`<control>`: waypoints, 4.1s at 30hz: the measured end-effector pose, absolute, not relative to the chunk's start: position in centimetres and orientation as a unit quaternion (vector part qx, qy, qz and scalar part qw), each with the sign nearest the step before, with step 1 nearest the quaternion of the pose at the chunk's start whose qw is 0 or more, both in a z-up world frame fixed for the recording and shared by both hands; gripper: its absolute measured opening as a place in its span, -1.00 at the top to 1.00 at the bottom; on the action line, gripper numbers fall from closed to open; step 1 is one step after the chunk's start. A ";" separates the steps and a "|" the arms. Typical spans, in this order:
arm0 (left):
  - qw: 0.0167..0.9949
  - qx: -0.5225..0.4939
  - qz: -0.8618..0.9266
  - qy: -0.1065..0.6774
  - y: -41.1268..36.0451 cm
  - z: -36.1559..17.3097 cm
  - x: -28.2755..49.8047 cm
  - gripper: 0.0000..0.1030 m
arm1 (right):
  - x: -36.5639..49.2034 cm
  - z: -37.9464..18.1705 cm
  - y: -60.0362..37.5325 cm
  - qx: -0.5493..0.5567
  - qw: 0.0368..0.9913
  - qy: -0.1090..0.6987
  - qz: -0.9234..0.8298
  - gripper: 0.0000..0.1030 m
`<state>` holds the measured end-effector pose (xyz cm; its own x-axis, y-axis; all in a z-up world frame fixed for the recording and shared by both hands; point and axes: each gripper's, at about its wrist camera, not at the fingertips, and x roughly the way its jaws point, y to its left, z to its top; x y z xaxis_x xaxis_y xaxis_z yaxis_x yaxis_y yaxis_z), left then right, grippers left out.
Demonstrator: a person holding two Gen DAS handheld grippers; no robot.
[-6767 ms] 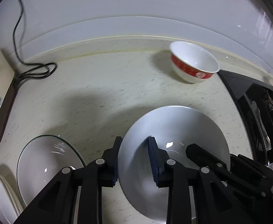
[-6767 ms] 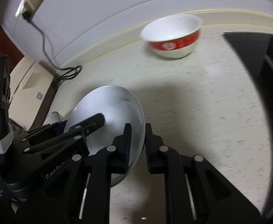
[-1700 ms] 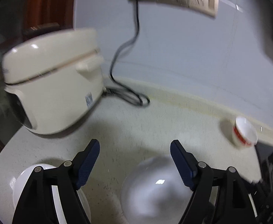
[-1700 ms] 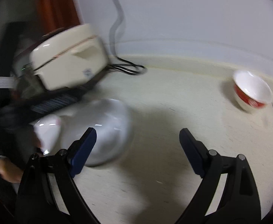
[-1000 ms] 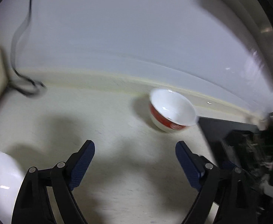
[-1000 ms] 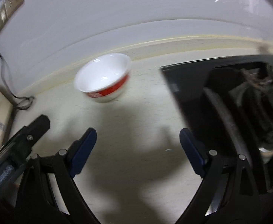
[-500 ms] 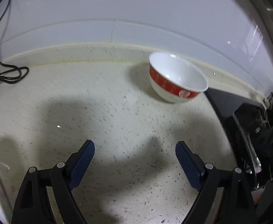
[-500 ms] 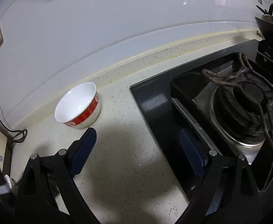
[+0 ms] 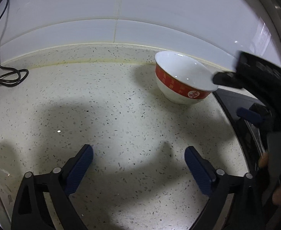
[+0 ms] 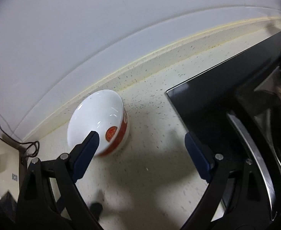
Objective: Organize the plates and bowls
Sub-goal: 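Move both tools to the red-banded white bowl by the stove, then close both tools on the rim of the red-banded bowl, then lift the red-banded bowl with both tools and carry it toward the stacked bowls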
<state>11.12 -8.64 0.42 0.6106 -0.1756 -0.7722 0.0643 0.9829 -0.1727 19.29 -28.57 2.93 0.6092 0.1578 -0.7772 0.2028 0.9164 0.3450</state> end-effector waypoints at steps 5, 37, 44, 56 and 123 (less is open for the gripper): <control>0.894 -0.062 -0.059 0.439 -8.6 0.2 11.4 -1.00 | 21.7 2.6 -26.0 0.162 0.864 0.477 0.002 -0.78; 0.876 -0.153 -0.133 0.438 -6.9 1.6 10.5 -0.76 | 14.2 4.4 -27.3 0.082 0.843 0.526 0.080 0.76; 0.876 -0.111 -0.126 0.452 -8.5 1.0 10.6 -0.43 | 13.6 2.7 -27.7 0.112 0.831 0.537 0.092 0.70; 0.880 -0.088 -0.089 0.458 -9.4 0.9 10.3 -0.82 | 11.3 1.1 -30.6 0.197 0.831 0.512 0.097 0.08; 0.932 -0.113 0.056 0.341 1.1 10.0 1.8 0.59 | 7.1 8.1 -16.5 0.183 0.843 0.404 0.305 0.64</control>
